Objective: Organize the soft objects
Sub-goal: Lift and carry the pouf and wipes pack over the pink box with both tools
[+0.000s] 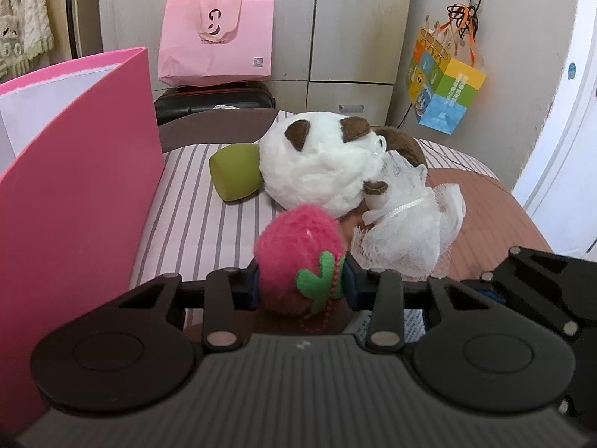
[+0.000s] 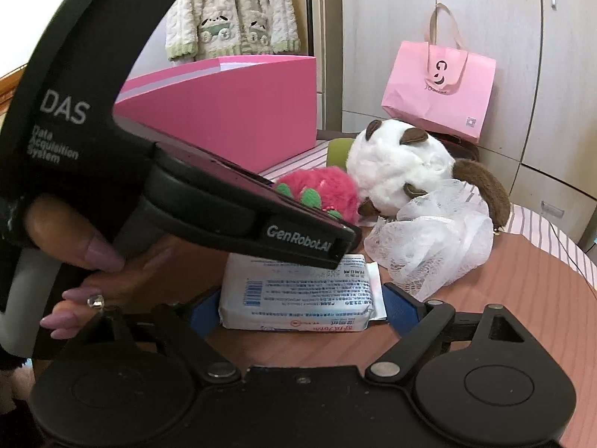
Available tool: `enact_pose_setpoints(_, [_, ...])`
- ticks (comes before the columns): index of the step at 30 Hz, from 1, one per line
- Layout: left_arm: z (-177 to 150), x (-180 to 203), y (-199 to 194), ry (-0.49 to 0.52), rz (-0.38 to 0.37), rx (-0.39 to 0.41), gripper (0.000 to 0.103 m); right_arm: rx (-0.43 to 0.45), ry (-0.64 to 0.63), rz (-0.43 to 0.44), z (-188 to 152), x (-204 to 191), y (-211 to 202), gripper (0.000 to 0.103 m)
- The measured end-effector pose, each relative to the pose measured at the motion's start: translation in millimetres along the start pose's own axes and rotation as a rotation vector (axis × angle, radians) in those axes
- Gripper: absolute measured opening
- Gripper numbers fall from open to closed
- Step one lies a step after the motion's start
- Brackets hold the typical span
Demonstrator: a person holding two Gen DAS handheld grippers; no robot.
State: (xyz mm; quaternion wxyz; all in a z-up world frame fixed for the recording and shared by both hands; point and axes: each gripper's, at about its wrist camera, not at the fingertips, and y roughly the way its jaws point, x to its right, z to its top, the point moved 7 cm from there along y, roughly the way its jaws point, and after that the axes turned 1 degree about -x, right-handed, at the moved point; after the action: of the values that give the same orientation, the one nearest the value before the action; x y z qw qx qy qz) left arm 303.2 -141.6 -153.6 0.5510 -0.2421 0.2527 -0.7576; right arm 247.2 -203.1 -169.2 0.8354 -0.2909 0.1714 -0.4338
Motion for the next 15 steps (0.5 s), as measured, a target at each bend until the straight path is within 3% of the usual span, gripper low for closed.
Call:
enact_pose_setpoints(5, [0.8,-2.3,-1.4,-0.010,-0.013,0.004,0.037,0.006,0.037,-0.034,-0.3,-2.3,-5.1,0.087])
enact_pose_setpoints(6, [0.9,-3.3,-1.4,-0.019,-0.019,0.002,0.037,0.025,0.056,-0.042,1.3,-2.8,-8.1,0.082])
enact_pose_setpoints(15, [-2.1,-4.1,-6.5,-0.022,-0.019,0.010,0.037,0.034,0.074,-0.116,-2.6,-9.6,-10.4,0.082])
